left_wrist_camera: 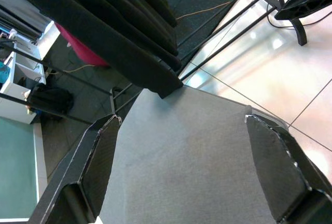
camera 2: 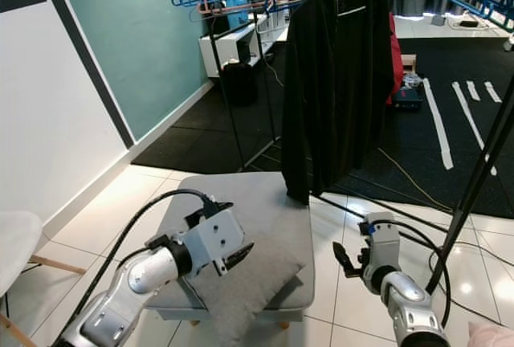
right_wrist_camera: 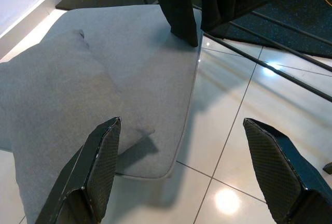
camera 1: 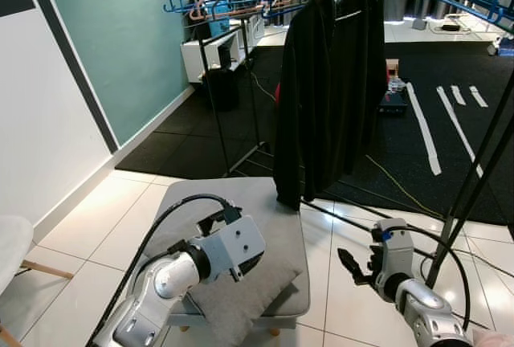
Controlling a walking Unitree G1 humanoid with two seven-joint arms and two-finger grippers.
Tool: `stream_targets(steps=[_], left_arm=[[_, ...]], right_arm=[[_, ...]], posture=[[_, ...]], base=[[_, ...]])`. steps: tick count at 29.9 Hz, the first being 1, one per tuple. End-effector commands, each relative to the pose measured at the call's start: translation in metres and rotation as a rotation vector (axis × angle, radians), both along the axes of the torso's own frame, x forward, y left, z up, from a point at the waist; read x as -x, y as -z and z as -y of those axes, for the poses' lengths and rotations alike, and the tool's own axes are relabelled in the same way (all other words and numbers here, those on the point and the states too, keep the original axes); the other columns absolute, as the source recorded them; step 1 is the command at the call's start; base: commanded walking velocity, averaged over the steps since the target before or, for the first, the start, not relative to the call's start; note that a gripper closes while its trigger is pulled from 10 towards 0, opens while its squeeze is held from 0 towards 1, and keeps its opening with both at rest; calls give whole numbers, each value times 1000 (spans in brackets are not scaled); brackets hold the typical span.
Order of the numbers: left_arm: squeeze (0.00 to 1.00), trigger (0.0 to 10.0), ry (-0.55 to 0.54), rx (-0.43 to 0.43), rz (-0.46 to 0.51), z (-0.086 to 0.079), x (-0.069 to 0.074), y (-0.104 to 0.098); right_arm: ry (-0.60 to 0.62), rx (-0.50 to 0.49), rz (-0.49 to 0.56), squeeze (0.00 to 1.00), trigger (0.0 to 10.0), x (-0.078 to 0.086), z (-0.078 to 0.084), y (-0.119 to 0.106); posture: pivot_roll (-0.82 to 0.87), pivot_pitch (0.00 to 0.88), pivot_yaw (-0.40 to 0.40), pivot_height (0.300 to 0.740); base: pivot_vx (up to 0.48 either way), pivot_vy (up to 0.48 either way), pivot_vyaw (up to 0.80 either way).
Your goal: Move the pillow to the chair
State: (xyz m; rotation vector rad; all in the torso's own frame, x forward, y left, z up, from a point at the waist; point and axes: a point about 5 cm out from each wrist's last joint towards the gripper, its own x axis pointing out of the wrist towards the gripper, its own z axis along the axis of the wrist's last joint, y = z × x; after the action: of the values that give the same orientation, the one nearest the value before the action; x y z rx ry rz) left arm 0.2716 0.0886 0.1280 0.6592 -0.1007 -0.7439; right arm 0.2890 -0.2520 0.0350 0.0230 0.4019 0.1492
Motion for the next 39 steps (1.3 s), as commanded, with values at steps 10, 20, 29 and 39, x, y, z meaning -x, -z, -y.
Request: stream_targets(steps=[10, 20, 29, 39], left_arm=[[0, 10000, -9, -19, -11, -6, 0, 3], [0, 10000, -11, -20, -13, -8, 0, 3], [0, 10000, -11, -19, -13, -9, 0, 4], [0, 10000, -9, -18, -12, -7, 0, 3]], right_arm=[[-17, -3, 0, 0, 10000, -1, -6, 2], [-10, -3, 3, 0, 10000, -1, -6, 1], [-1, -3, 8, 0, 10000, -1, -3, 1], [-6, -2, 10, 0, 10000, -2, -4, 0]], posture=[[-147, 12, 75, 739], [-143, 6, 74, 739], [-148, 5, 73, 739], [-139, 16, 66, 739]], base=[[0, 0, 0], [0, 0, 0], [0, 0, 0], [0, 0, 0]])
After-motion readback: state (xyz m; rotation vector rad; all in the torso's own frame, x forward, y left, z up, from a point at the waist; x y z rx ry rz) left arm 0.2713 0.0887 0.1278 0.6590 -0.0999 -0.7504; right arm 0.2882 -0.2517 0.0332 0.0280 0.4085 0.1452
